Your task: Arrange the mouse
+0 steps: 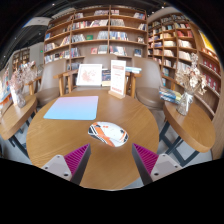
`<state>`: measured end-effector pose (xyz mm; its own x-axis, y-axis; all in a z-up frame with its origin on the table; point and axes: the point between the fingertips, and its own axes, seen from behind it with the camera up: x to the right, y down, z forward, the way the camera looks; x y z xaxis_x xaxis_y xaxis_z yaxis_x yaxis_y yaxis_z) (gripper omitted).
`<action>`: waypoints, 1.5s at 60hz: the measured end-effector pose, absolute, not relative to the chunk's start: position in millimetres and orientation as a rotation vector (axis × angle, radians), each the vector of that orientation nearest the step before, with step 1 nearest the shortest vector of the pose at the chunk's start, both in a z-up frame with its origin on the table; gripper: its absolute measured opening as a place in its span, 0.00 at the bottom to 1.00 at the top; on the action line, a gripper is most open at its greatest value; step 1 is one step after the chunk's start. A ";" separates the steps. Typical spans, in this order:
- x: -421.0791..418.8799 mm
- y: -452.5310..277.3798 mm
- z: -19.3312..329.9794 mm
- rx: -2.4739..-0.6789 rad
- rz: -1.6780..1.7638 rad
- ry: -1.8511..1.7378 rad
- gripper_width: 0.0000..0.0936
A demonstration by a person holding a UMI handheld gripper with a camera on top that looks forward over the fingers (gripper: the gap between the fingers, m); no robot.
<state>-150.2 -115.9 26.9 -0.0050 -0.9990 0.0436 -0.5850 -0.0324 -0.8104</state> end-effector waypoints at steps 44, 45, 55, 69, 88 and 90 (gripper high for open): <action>-55.5 -138.7 -13.1 -1.700 -0.830 1.737 0.92; -53.1 -139.8 -13.4 -1.699 -0.828 1.740 0.92; -34.6 -150.5 -13.8 -1.701 -0.832 1.757 0.92; -14.1 -157.8 -11.9 -1.744 -0.857 1.727 0.91; 19.5 -166.5 -13.4 -1.722 -0.841 1.737 0.91; 22.8 -168.7 -13.4 -1.715 -0.837 1.741 0.91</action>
<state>22.8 -168.7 -13.4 -0.0334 -0.9986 0.0408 -0.6553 -0.0089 -0.7553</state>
